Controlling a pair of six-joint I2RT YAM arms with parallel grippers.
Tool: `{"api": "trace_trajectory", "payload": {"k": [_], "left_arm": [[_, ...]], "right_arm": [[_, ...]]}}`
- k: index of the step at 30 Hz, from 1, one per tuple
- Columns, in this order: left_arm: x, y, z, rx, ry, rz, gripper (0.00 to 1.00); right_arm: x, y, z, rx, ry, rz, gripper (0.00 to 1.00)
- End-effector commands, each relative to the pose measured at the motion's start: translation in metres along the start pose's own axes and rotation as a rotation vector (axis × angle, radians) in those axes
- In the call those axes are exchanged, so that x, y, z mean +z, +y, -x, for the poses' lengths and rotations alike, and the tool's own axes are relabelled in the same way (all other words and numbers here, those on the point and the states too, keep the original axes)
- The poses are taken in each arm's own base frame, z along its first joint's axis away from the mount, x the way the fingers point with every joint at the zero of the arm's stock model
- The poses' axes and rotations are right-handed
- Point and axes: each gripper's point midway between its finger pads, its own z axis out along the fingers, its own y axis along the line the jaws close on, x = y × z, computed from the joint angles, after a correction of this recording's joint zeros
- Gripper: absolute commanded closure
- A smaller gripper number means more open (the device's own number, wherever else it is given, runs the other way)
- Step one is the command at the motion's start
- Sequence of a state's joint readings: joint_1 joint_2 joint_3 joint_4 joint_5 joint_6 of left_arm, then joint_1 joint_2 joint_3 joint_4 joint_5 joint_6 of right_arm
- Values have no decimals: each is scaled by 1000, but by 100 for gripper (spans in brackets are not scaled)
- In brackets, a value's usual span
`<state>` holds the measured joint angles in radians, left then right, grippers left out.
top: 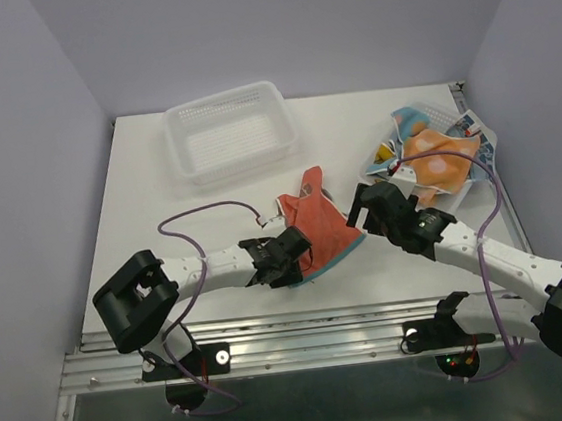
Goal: Fold and stack the towels
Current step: Flatten out the crumpled towel
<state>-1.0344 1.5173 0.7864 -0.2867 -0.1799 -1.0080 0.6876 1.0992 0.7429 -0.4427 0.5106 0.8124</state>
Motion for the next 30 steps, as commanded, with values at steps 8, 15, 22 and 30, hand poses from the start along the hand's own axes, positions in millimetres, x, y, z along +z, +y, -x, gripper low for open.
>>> {"api": "trace_trajectory", "payload": {"k": [8, 15, 22, 30], "left_arm": [[5, 41, -23, 60, 52, 226, 55], [-3, 45, -29, 61, 64, 227, 54], [-6, 55, -38, 44, 90, 231, 60], [-6, 53, -42, 34, 97, 193, 90]], "right_arm": [[-3, -16, 10, 31, -64, -60, 0], [-1, -17, 9, 27, -64, -68, 0], [3, -16, 5, 13, -53, -76, 0], [5, -15, 0, 12, -28, -73, 0]]}}
